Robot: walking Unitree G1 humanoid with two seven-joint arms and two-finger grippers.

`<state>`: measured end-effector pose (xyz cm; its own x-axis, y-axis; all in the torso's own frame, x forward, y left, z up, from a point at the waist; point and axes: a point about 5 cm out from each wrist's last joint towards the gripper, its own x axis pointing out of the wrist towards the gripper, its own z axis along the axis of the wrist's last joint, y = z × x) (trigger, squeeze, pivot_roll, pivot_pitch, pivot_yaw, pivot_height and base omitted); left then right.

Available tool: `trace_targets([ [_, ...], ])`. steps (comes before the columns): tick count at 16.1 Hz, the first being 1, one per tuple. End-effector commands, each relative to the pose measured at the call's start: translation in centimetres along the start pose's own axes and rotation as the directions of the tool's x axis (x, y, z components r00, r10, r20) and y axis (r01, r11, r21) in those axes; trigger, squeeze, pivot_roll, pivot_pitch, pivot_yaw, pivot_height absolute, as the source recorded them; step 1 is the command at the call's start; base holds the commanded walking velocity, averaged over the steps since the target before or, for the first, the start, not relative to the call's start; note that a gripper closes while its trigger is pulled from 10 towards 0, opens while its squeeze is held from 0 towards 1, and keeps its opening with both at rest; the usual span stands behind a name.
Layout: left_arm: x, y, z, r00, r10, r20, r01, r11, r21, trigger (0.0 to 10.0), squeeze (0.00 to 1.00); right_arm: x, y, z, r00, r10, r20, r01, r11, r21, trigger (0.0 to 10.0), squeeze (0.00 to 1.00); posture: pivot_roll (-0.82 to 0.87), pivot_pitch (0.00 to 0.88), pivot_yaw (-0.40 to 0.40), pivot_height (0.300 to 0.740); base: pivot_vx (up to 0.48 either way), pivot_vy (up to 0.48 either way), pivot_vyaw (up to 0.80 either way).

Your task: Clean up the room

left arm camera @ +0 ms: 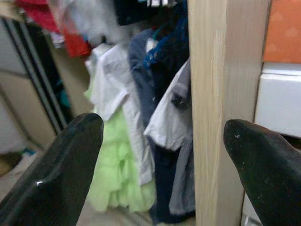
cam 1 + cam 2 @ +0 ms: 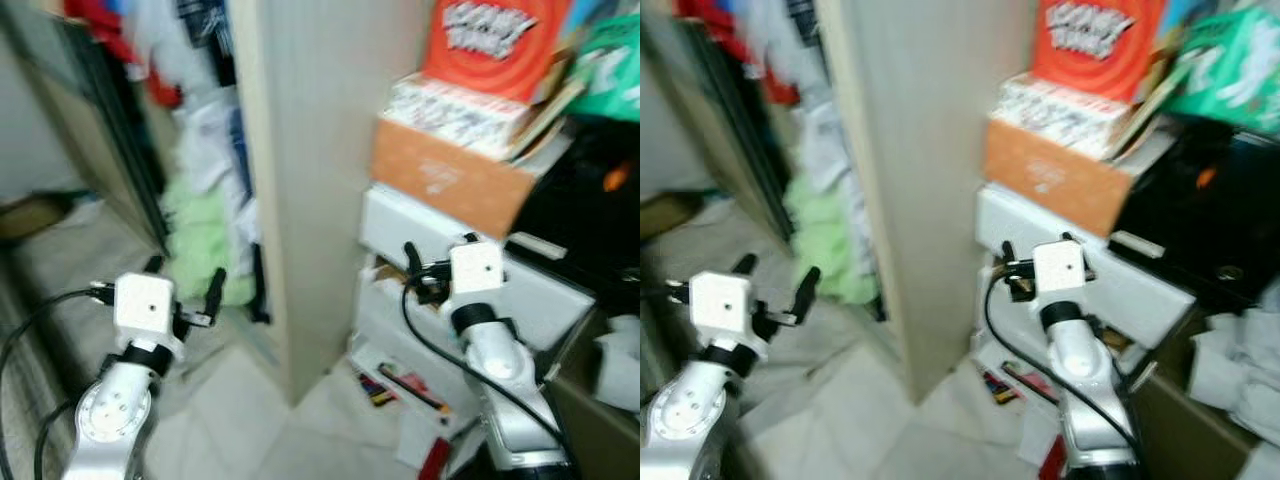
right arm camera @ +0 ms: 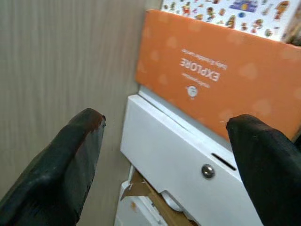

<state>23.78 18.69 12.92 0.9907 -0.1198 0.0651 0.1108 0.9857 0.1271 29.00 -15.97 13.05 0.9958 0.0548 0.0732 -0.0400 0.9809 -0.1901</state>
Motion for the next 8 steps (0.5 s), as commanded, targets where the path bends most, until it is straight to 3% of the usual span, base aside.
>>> trace_targets([
  [1, 0.12, 0.30, 0.40, 1.000, 0.000, 0.012, 0.000, 1.000, 0.005, 10.0, 0.00, 0.18, 0.10, 0.50, 1.000, 0.001, 0.014, -0.002, 1.000, 0.012, 10.0, 0.00, -0.01, 0.024, -0.035, 0.740, 0.000, 0.000, 0.44],
  [8, 0.19, 0.18, 0.46, 1.000, -0.006, 0.014, 0.006, 1.000, 0.006, 10.0, 0.00, 0.36, 0.24, 0.63, 1.000, 0.011, 0.018, -0.011, 1.000, 0.011, 10.0, 0.00, -0.01, 0.024, -0.037, 0.740, 0.000, 0.000, 0.47],
])
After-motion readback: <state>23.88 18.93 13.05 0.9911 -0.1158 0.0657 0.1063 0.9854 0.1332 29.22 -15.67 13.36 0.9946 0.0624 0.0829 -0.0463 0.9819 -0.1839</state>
